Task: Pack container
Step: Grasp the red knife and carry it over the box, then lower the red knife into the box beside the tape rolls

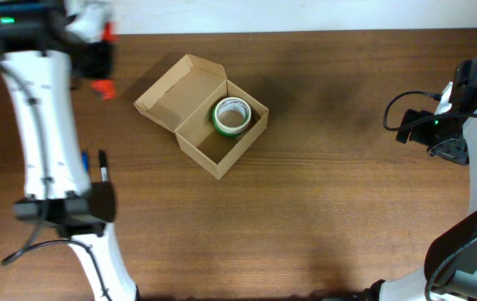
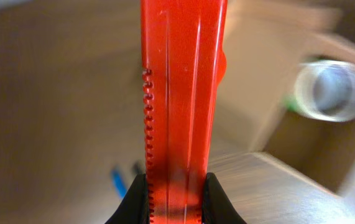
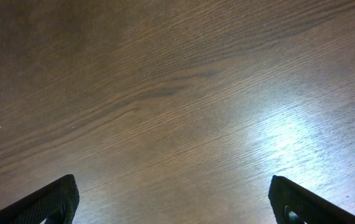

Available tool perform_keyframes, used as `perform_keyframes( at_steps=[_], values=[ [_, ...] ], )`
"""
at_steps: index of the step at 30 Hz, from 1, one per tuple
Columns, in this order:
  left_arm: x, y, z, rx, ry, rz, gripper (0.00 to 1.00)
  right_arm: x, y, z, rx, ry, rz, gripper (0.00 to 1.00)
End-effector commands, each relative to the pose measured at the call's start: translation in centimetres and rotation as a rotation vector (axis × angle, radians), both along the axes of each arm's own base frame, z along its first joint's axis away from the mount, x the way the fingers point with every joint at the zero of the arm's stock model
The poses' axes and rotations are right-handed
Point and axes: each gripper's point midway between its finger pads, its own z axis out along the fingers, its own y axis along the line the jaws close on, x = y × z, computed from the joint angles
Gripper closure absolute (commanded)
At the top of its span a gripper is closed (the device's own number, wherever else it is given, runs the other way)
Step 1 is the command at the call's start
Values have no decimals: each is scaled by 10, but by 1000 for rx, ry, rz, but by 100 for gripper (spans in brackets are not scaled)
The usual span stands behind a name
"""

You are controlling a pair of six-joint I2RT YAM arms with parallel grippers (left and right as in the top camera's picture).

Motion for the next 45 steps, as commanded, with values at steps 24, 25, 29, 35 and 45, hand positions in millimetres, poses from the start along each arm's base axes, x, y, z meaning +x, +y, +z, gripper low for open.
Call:
perform_keyframes(
  at_steps=[24, 25, 29, 35, 45],
  values=[
    [-3, -195, -116, 176, 202, -364, 98, 0, 0, -3, 9, 5, -10, 1],
    [-2, -196, -128, 179, 228, -354, 98, 0, 0, -3, 9, 5, -9, 1],
    [-2, -193, -158, 195, 300, -302, 98, 0, 0, -3, 9, 5, -9, 1],
    [-4, -194, -177, 199, 346, -273, 98, 0, 0, -3, 9, 5, -9, 1],
    [-15, -211, -180, 230, 358, -331, 98, -1, 0, -3, 9, 5, -9, 1]
  ],
)
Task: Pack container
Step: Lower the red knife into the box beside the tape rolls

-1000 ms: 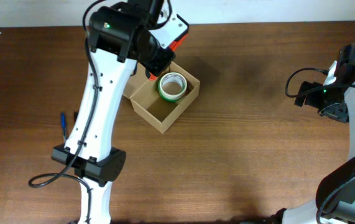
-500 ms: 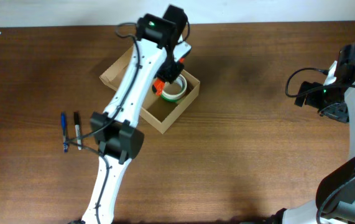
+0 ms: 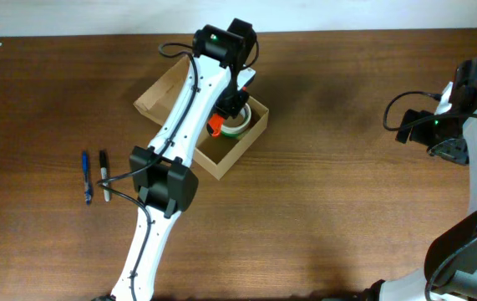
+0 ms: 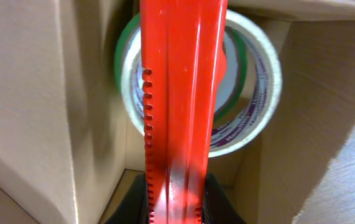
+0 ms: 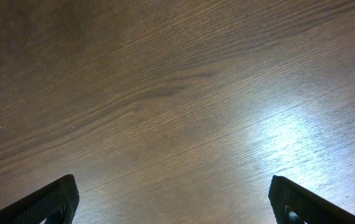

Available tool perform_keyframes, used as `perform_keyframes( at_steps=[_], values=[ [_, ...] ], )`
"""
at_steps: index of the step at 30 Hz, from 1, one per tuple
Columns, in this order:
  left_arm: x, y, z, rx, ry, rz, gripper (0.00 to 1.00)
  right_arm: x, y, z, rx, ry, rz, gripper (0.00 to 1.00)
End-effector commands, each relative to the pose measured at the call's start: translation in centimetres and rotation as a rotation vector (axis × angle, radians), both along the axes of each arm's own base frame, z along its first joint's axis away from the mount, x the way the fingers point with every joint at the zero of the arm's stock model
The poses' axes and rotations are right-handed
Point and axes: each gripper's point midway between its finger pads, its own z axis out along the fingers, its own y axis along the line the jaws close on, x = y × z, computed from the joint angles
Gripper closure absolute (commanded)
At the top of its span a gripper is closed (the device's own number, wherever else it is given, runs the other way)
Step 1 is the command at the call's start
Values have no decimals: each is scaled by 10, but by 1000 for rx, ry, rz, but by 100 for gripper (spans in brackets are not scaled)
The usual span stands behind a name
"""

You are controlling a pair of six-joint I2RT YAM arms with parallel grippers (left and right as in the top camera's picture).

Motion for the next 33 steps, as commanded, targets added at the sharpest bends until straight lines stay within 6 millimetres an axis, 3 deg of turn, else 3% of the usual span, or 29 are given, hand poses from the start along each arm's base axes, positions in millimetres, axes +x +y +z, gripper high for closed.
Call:
perform_keyframes(
  at_steps=[1, 5, 8, 14, 17, 21, 26, 33],
  values=[
    [-6, -12, -3, 29, -4, -51, 98, 0, 0, -3, 9, 5, -10, 1],
    [-8, -17, 1, 30, -13, -76, 98, 0, 0, -3, 9, 5, -9, 1],
    [-9, -17, 15, 17, -40, -78, 98, 0, 0, -3, 9, 5, -9, 1],
    [-12, -9, 72, -21, -157, -42, 98, 0, 0, -3, 9, 5, -9, 1],
    [-30, 5, 102, -16, -187, -14, 98, 0, 0, -3, 9, 5, -9, 1],
    [-58, 27, 117, 10, -197, 9, 98, 0, 0, -3, 9, 5, -9, 1],
    [-61, 39, 116, 19, -288, 19, 98, 0, 0, -3, 9, 5, -10, 1],
    [-40, 26, 63, -20, -255, -2, 98, 0, 0, -3, 8, 5, -10, 1]
  ],
)
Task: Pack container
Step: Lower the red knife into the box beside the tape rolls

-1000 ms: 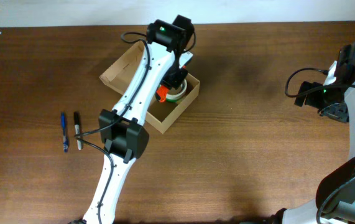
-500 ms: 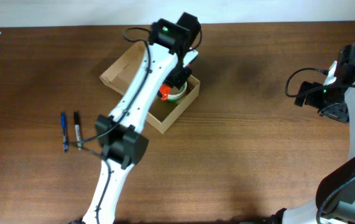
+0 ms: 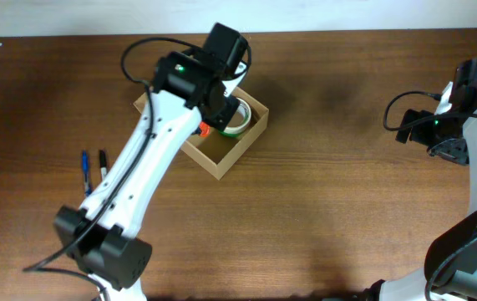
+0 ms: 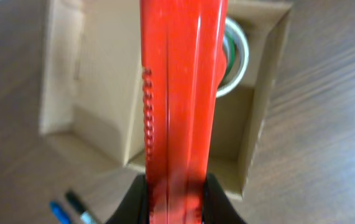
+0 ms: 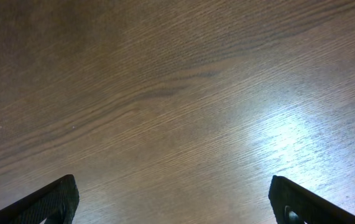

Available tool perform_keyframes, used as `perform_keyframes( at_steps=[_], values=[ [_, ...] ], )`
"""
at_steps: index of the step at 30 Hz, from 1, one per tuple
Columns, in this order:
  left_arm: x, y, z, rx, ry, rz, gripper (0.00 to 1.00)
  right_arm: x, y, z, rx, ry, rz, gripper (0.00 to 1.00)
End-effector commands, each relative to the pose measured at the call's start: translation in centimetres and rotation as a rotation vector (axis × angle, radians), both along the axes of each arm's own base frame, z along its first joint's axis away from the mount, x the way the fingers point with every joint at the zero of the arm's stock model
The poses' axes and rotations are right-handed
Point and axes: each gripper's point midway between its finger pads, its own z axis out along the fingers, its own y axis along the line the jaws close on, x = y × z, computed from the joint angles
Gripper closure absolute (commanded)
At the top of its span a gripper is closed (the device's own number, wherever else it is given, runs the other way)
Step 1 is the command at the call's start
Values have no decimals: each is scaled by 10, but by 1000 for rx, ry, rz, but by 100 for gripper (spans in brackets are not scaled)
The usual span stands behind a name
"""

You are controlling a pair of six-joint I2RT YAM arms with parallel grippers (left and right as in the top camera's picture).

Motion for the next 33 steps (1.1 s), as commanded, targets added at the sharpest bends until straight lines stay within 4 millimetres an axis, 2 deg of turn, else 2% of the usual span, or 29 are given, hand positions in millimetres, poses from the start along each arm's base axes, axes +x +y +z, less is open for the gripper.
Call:
perform_keyframes(
  at_steps=[1, 6, 12, 15, 23, 33],
  values=[
    [7, 2, -46, 7, 90, -9, 98, 0, 0, -3, 9, 5, -10, 1],
    [18, 8, -83, -31, 180, -19, 98, 0, 0, -3, 9, 5, -10, 1],
    [23, 9, -101, -25, 216, -64, 98, 0, 0, -3, 9, 5, -10, 1],
    [21, 3, -112, -45, 250, -77, 98, 0, 0, -3, 9, 5, -9, 1],
    [17, -5, -117, -76, 276, -94, 98, 0, 0, -3, 9, 5, -9, 1],
    [4, -41, -120, -108, 285, -165, 98, 0, 0, -3, 9, 5, -10, 1]
  ],
)
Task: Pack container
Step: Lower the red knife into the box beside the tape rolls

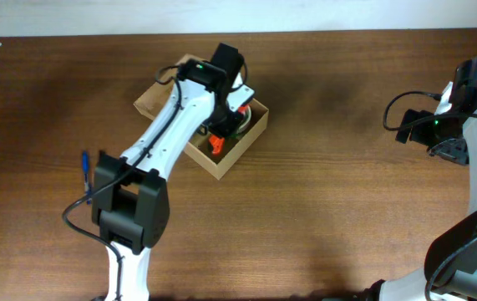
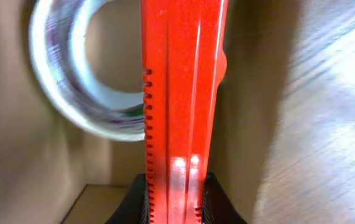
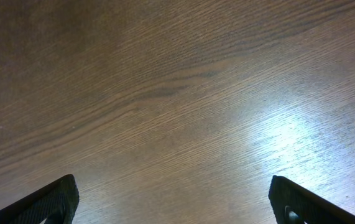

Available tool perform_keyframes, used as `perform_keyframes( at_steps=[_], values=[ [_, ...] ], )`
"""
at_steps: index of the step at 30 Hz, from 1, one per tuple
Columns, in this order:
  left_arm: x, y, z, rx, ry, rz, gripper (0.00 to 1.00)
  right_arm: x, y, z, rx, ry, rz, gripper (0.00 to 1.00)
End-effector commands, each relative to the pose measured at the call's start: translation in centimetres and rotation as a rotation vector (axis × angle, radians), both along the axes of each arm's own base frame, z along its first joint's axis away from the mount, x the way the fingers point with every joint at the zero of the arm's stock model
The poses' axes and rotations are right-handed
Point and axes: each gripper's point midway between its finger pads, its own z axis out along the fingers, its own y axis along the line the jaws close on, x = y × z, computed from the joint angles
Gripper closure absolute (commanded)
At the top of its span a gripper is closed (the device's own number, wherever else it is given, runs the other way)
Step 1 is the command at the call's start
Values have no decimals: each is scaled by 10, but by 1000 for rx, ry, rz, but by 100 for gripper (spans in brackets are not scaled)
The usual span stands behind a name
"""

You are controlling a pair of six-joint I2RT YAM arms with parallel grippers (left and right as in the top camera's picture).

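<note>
An open cardboard box (image 1: 253, 128) stands at the table's back middle, its lid flap (image 1: 156, 90) folded out to the left. A roll of tape (image 2: 81, 87) with a green edge (image 1: 243, 119) lies inside. My left gripper (image 1: 220, 132) reaches down into the box, shut on a red box cutter (image 2: 183, 106) whose tip (image 1: 215, 145) shows near the box floor. In the left wrist view the cutter runs straight up the frame beside the roll. My right gripper (image 3: 177, 199) hangs open over bare wood at the far right.
A blue pen (image 1: 84, 165) lies on the table at the left, partly under my left arm. My right arm (image 1: 464, 109) stands along the right edge. The table's back edge meets a white wall.
My left gripper has gone from above the box to down inside it, the red cutter still in its grip. The roll now fills the wrist view up close. The right arm has not moved.
My left gripper held the red cutter at the table's far left corner, with the roll lying in the box. Then it was over the box, close to the roll. Then it stood higher above the box, and now it is low inside with the cutter.
</note>
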Motion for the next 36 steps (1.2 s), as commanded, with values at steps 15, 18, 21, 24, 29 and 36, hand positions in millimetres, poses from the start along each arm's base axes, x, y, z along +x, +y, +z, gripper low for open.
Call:
perform_keyframes(
  at_steps=[15, 18, 21, 24, 29, 36],
  values=[
    [-11, -20, -25, -1, 63, -32, 98, 0, 0, -3, 8, 5, -10, 1],
    [-11, -20, -26, -1, 65, -33, 98, 0, 0, -3, 8, 5, -10, 1],
    [-11, -20, -26, -1, 64, -33, 98, 0, 0, -3, 9, 5, -10, 1],
    [-11, -19, -26, 0, 64, -32, 98, 0, 0, -3, 9, 5, -10, 1],
    [-13, -18, -26, 4, 73, -32, 85, 0, 0, -3, 9, 5, -10, 1],
    [-14, -14, -25, 24, 76, -30, 73, 0, 0, -3, 9, 5, -10, 1]
  ],
)
